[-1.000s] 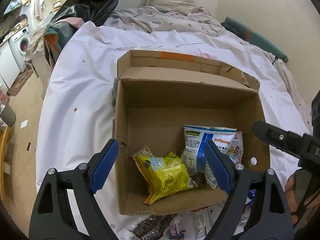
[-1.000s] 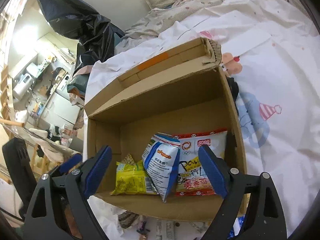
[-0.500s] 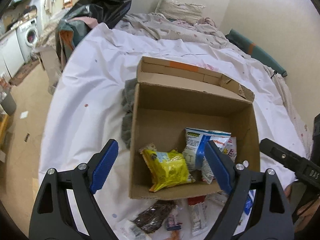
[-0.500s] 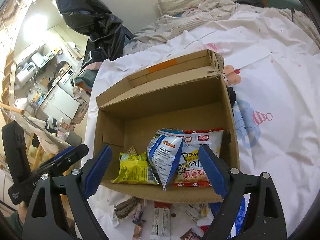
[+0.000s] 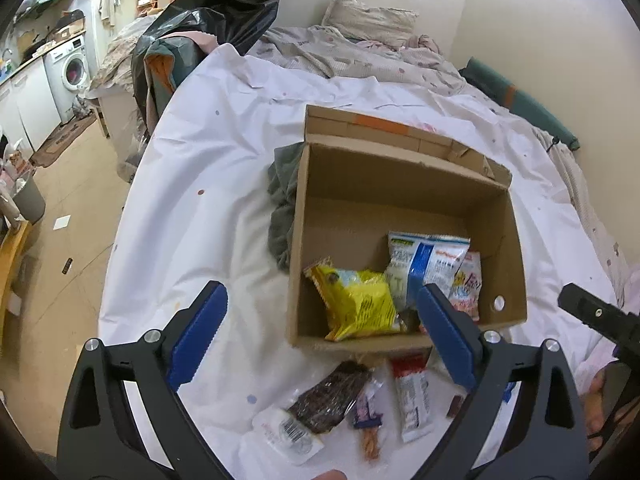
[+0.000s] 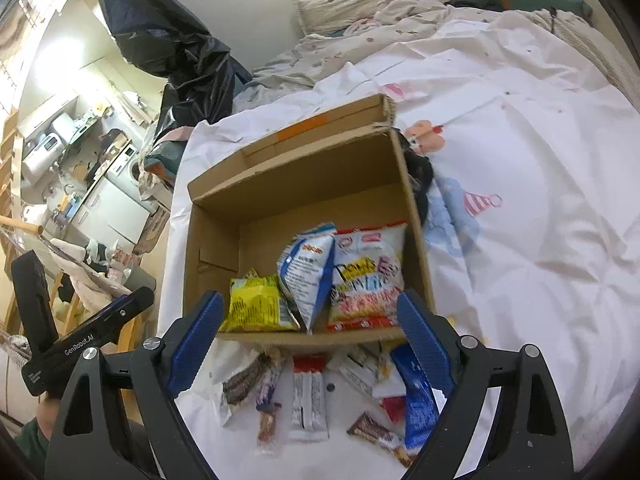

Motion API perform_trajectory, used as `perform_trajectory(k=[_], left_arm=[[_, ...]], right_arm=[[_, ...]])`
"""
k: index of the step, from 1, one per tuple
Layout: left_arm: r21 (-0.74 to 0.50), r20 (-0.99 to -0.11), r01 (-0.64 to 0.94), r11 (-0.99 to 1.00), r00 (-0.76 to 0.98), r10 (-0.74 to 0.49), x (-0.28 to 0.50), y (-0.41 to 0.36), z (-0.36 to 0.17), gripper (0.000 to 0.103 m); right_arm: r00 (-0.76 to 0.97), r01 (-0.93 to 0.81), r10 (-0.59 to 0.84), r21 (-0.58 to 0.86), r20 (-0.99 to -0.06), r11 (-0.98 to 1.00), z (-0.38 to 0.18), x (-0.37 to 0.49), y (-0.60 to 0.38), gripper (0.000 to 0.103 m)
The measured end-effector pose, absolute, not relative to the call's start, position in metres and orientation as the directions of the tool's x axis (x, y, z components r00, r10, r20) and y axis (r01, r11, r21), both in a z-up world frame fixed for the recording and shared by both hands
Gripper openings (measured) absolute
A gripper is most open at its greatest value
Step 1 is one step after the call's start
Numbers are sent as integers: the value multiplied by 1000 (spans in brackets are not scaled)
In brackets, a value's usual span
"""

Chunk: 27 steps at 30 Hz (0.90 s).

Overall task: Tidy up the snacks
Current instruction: 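Withdraw both tools from the box and grasp the dark chocolate bar pack with the left tool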

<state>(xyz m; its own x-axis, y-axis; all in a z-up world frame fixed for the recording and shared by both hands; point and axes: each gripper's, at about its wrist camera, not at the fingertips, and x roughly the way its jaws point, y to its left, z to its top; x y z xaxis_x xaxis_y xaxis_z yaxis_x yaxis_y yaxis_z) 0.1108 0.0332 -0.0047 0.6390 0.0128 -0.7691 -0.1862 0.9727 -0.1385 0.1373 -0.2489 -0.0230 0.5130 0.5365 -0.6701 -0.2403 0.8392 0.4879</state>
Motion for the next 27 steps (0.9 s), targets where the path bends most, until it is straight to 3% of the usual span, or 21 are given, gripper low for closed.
perform_trajectory(k=[12,23,27], left_arm=[[-162,-890,-267,950,455,-24,98,62,-50,94],[-105,-982,-17,994,161,-101,114,7,-126,94],[-66,-994,98,993,85,-74,116,-9,-146,94]], right_arm=[[492,-159,499,491,-713,857,-42,109,-276,91],[474,-94,496,518,-727,850,-52,112,-292,91],[464,-97,493,511,-736,854,-53,111,-292,90]])
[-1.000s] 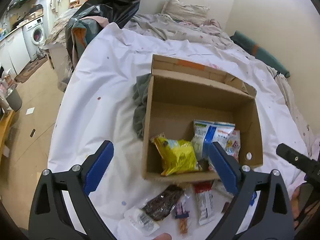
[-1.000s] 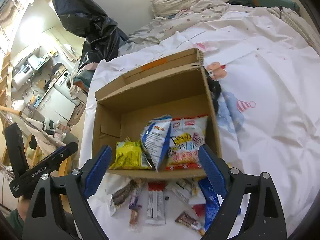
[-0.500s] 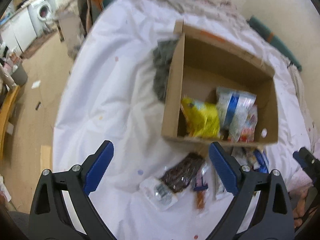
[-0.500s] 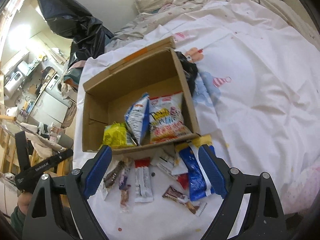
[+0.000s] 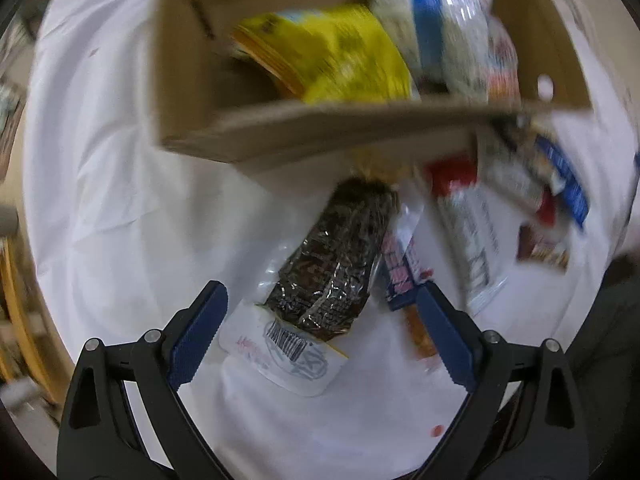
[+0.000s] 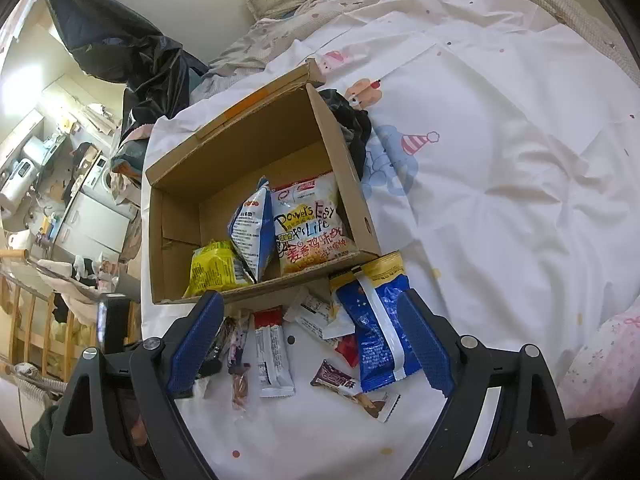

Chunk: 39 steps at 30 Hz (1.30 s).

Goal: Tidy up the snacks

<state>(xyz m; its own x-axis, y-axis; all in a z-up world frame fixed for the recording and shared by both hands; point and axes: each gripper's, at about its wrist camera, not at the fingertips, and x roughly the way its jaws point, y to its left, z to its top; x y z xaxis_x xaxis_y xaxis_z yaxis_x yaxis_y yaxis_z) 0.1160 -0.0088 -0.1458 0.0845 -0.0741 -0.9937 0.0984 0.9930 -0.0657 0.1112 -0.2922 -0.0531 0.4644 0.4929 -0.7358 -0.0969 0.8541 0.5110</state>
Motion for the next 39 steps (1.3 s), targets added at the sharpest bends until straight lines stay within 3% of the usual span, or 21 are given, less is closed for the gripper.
perform_trajectory(k=[6,9,11,16,25,30,33,36,39], left_arm=[[-64,-998,131,989,21,-67,119,-11,-171,92],[-61,-997,186,981,43,-70,117,-20,-167,62],[-71,-996,204,976,46,-82,112,-25,-162,58],[-61,-992,244,968,88,-85,93,-40,-142,56],[-100,-961,168,981,238,-139,54,-34,-77,56],[-158,-921,93,983,346,-181,47,-13,-53,56],[-133,-877,60,989,458,-146,46,-5,-33,56],[-183,-841,10,983,516,-162,52,4,-21,56],[-157,-829,-37,987,547,-111,53,14,-15,56]], right_arm=[[458,-93,493,511,-740,854,-55,111,-295,90],[458,-86,489,511,-742,855,-56,112,-295,91],[455,-80,489,513,-744,855,-57,113,-296,91],[453,-66,489,519,-745,852,-57,113,-299,91],[445,-21,474,520,-760,854,-63,115,-306,91],[363,49,389,434,-847,900,-88,126,-303,90],[292,78,338,374,-895,924,-107,135,-300,90],[224,90,325,351,-919,932,-124,142,-298,84],[170,81,309,326,-936,942,-138,146,-291,76]])
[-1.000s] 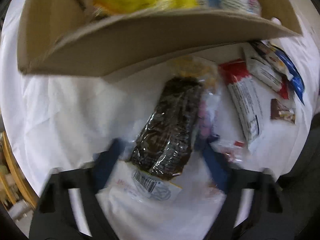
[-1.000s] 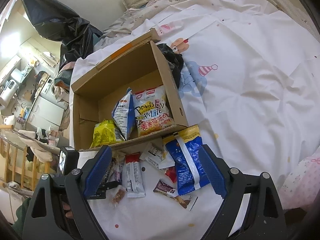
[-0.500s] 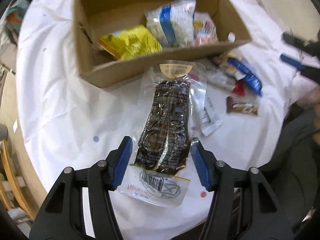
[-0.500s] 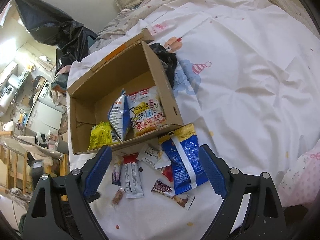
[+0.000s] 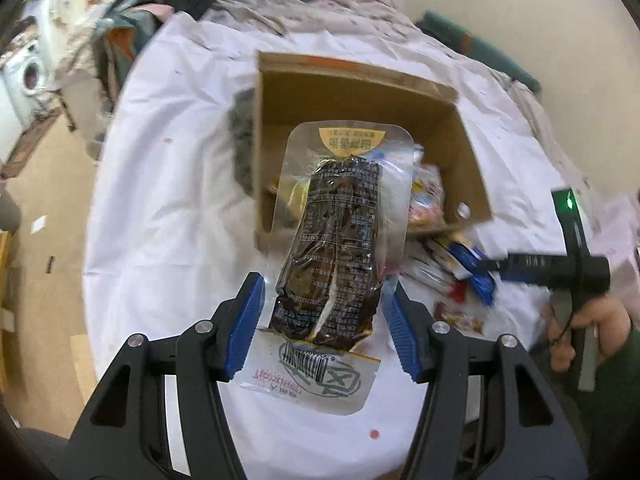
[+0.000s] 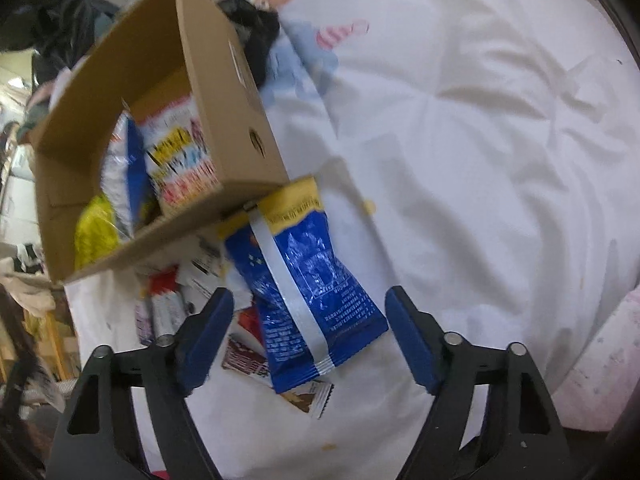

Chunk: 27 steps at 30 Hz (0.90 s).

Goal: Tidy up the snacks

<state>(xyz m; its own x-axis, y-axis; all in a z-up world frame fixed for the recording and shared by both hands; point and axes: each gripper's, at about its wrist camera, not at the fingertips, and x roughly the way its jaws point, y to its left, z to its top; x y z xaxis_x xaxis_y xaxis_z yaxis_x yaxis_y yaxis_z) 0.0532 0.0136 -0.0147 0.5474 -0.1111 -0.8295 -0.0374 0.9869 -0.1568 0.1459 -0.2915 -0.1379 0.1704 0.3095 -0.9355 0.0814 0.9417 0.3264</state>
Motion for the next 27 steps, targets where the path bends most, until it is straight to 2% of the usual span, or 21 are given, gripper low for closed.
perform_trajectory(k=[5,6,7,9,13,27], left_arm=[[-145,-847,-79,986,524,-83,60,15,-26,56],[-141,-849,-81,987,522,-78,59,16,-27,56],[-135,-851,-82,987,520,-74,59,15,-28,56],[-127,-851,-85,988,521,-65,59,14,-29,56],[-125,-853,-93,988,519,-59,59,13,-31,56],[-133,-843,-136,982,536,-39,55,18,-30,56]], right_arm=[[131,57,274,283,-953,957,-153,150,-282,65],[130,43,272,280,-953,959,-152,150,-278,59],[129,28,272,278,-954,960,-152,149,-275,48],[137,6,272,276,-952,961,-149,147,-271,38],[169,-13,297,299,-940,954,-134,138,-269,27],[200,-114,488,474,-850,873,-85,71,-251,21]])
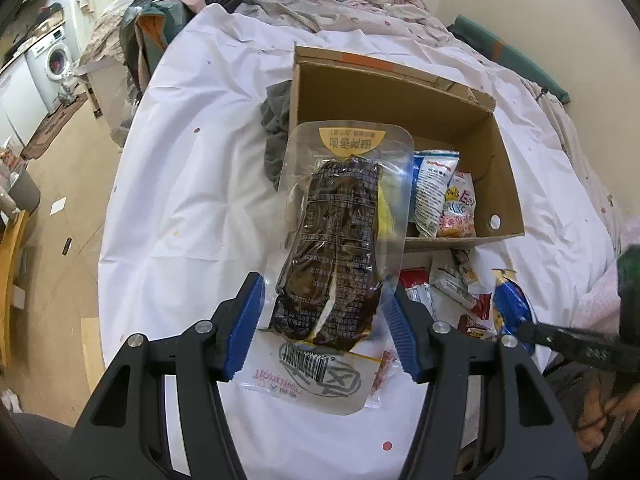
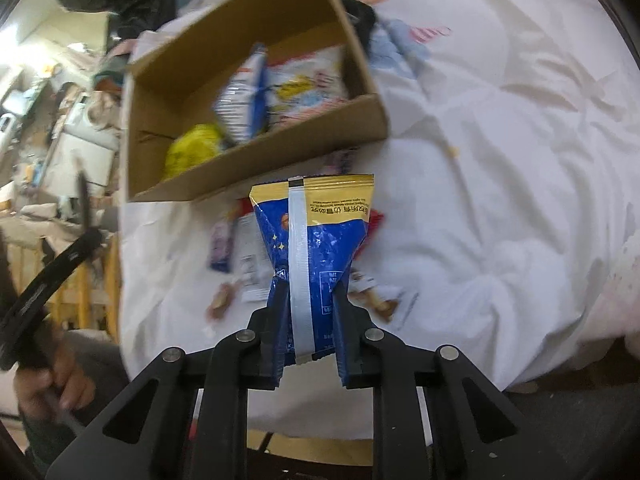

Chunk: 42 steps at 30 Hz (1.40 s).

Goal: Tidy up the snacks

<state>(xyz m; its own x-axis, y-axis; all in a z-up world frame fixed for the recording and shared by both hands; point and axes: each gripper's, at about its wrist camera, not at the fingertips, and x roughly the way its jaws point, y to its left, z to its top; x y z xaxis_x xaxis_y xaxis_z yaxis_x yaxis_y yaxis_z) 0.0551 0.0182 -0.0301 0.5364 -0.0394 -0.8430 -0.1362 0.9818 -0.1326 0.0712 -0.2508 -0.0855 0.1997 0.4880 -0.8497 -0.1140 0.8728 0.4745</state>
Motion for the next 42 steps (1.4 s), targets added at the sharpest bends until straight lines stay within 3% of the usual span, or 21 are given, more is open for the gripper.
perform_trajectory(k=[7,13,26,42], left_arm=[[-143,-835,-185,972,549,-19,52,28,-27,56],[-174,-809,-194,965,587,-28,60,32,-10,56],[-200,-786,-208,958,618,-30,133,44,17,56],[-116,-774,-128,985,633,-9,182,9,-26,57]], right_arm=[[303,-193,648,621,-699,760,-43,57,-253,20],[385,-231,676,643,-629,730,-17,75,-256,20],[444,-243,607,564,-659,789,-7,147,-249,20],[440,-140,540,540,-717,830,-54,187,-251,21]])
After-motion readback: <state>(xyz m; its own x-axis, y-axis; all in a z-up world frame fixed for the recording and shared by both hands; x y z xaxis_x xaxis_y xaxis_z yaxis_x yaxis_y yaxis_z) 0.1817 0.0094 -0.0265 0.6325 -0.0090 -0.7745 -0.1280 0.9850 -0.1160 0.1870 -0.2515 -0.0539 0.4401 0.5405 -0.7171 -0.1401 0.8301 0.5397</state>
